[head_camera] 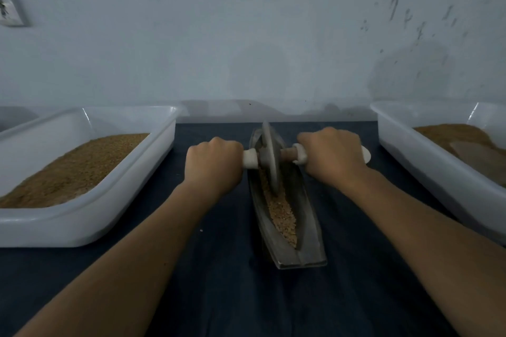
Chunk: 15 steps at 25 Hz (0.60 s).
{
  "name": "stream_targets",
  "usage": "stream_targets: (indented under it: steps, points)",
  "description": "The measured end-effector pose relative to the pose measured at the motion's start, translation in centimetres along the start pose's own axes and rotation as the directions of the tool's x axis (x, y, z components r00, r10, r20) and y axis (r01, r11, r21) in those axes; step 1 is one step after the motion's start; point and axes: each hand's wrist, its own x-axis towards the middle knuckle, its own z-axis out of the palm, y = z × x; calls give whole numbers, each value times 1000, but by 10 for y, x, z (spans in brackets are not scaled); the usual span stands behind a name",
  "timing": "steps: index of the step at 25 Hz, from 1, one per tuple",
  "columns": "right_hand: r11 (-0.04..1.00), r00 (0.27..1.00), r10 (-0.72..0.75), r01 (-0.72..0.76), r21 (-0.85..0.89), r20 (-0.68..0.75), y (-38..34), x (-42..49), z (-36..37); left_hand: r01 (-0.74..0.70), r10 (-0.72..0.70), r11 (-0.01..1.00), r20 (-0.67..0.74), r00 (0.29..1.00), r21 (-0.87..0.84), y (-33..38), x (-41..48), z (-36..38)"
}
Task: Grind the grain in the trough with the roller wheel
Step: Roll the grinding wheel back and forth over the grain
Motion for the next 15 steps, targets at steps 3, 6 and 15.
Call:
stream_targets:
  steps: [3,6,15]
  points:
    - [999,998,-26,24,35,63,7,-4,-4,-39,39,999,-13,999,-3,-4,-9,-3]
    - [991,984,-131,126,-52,-119,14,-49,-8,-182,193,980,-152,969,82,-9,-47,-11]
    - [998,1000,21,-21,57,12,-1,-9,6,-54,55,998,-36,998,32,-4,4,4]
